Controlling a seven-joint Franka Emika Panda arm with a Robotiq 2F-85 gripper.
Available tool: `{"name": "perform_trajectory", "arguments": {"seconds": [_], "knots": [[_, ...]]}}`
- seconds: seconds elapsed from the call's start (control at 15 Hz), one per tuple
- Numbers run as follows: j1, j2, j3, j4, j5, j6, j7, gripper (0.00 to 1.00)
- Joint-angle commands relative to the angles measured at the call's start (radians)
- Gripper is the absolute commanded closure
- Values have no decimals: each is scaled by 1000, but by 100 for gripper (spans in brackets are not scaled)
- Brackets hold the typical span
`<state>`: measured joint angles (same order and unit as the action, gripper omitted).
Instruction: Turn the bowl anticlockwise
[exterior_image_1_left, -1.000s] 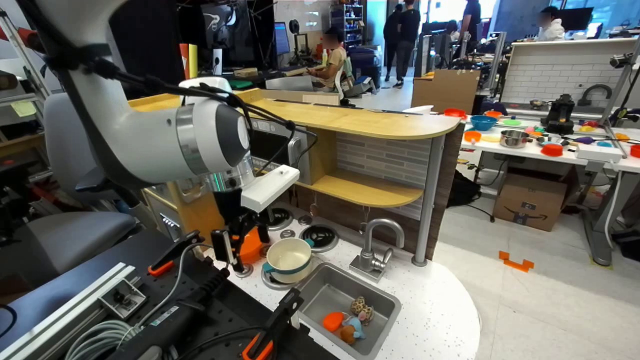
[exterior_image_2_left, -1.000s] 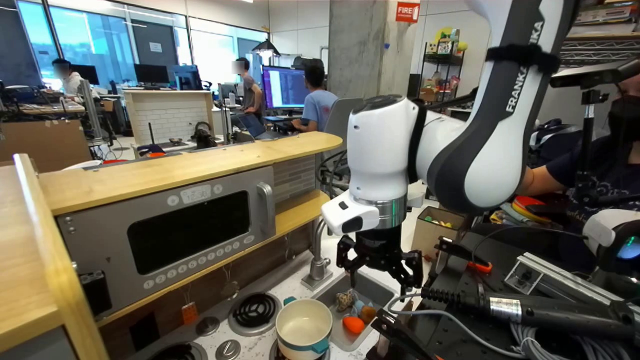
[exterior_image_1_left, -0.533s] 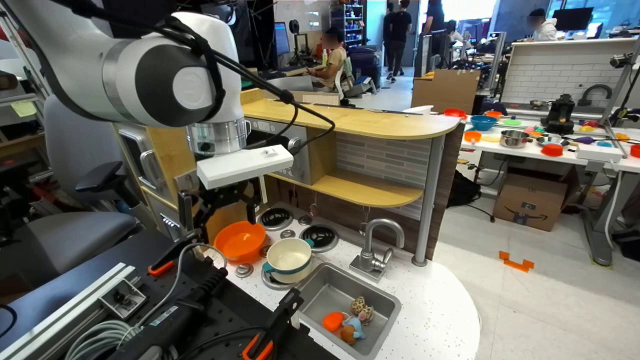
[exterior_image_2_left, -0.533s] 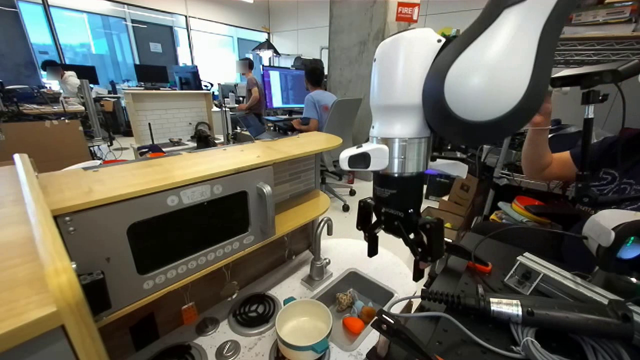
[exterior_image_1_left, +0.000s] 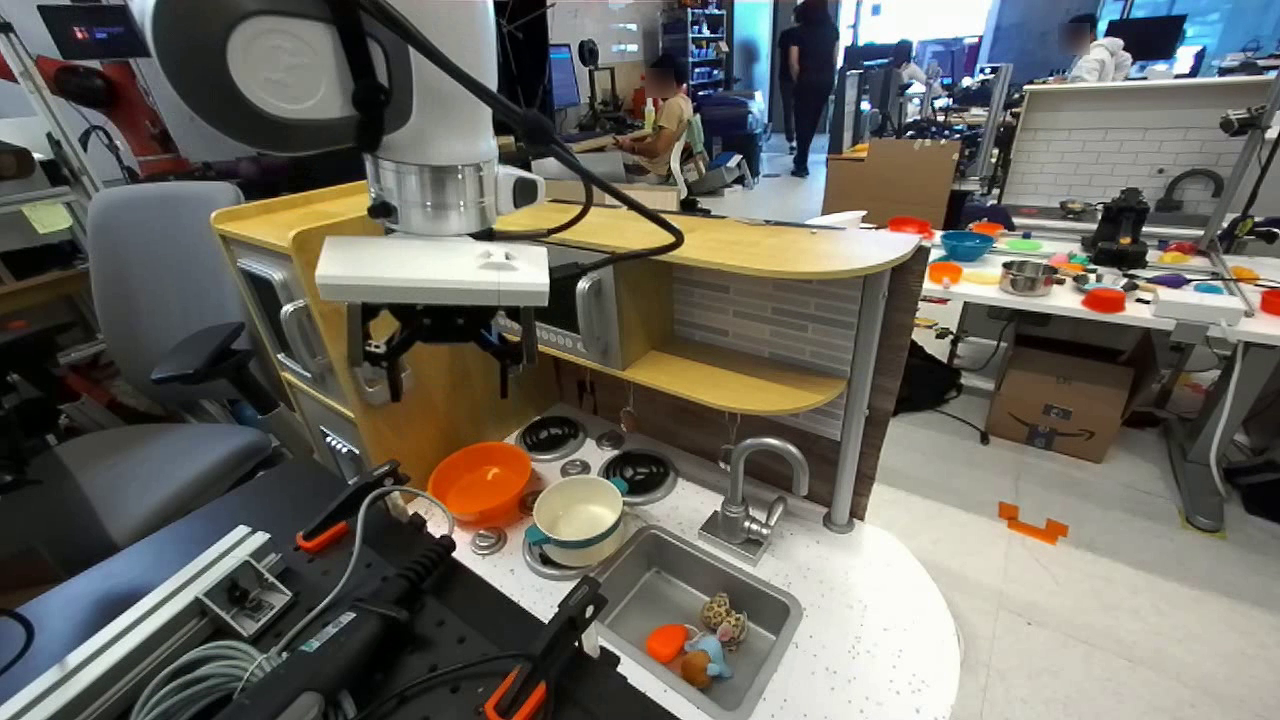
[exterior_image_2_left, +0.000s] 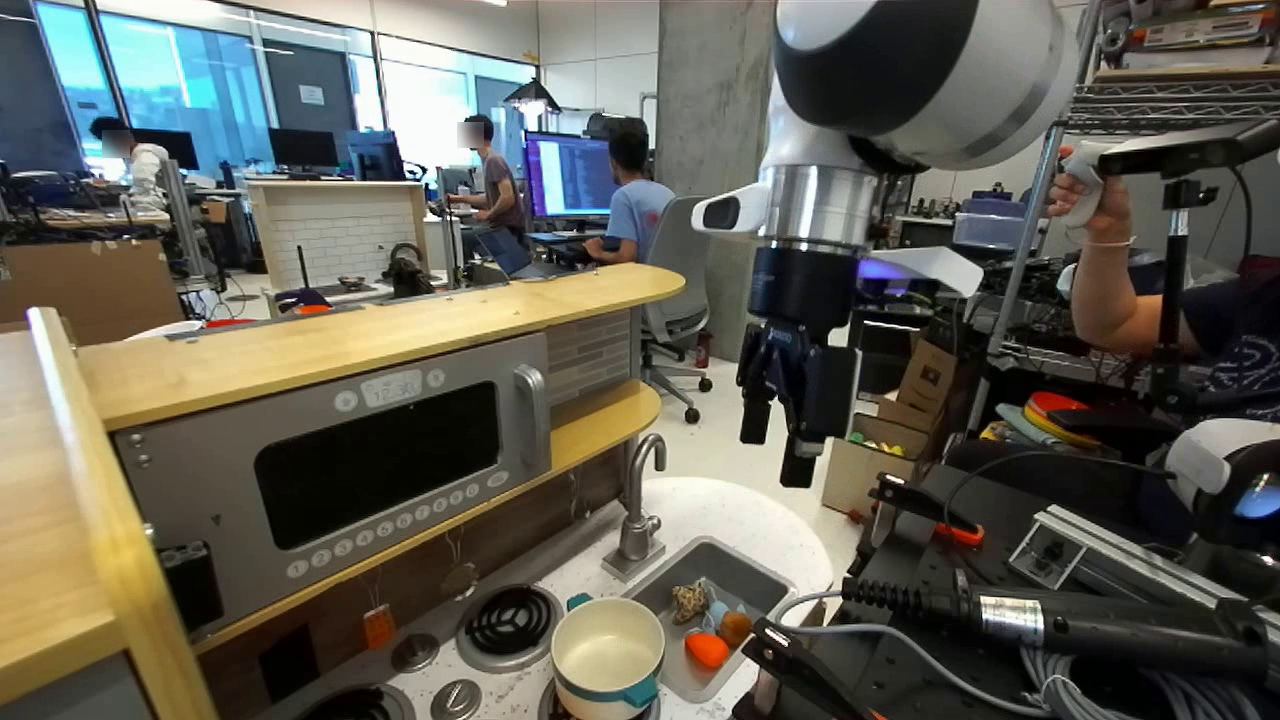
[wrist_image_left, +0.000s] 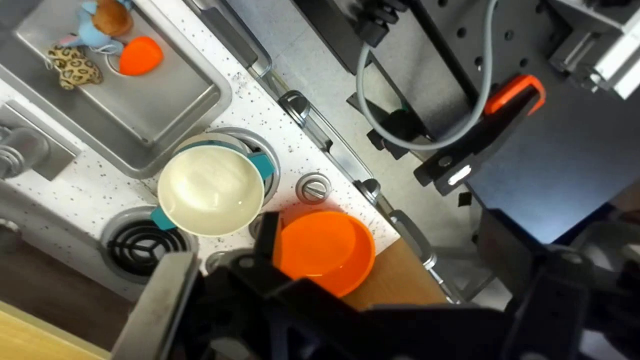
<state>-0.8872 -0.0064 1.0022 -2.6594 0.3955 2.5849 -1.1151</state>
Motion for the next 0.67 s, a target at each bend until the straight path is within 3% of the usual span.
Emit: {"name": "perform_trajectory", "arguments": {"seconds": [0.0,0.13,0.2,0.4,0.6], "knots": [[26,-219,-18,-15,276,-102,-5,0],[31,-320,-38,-40,300,-147,78,0],[201,-119,-216,-12,160,-43,87,0],[353,-140,-366,-23,115,-48,128,0],[379,-108,-399,-21,117,-45,119,0]]}}
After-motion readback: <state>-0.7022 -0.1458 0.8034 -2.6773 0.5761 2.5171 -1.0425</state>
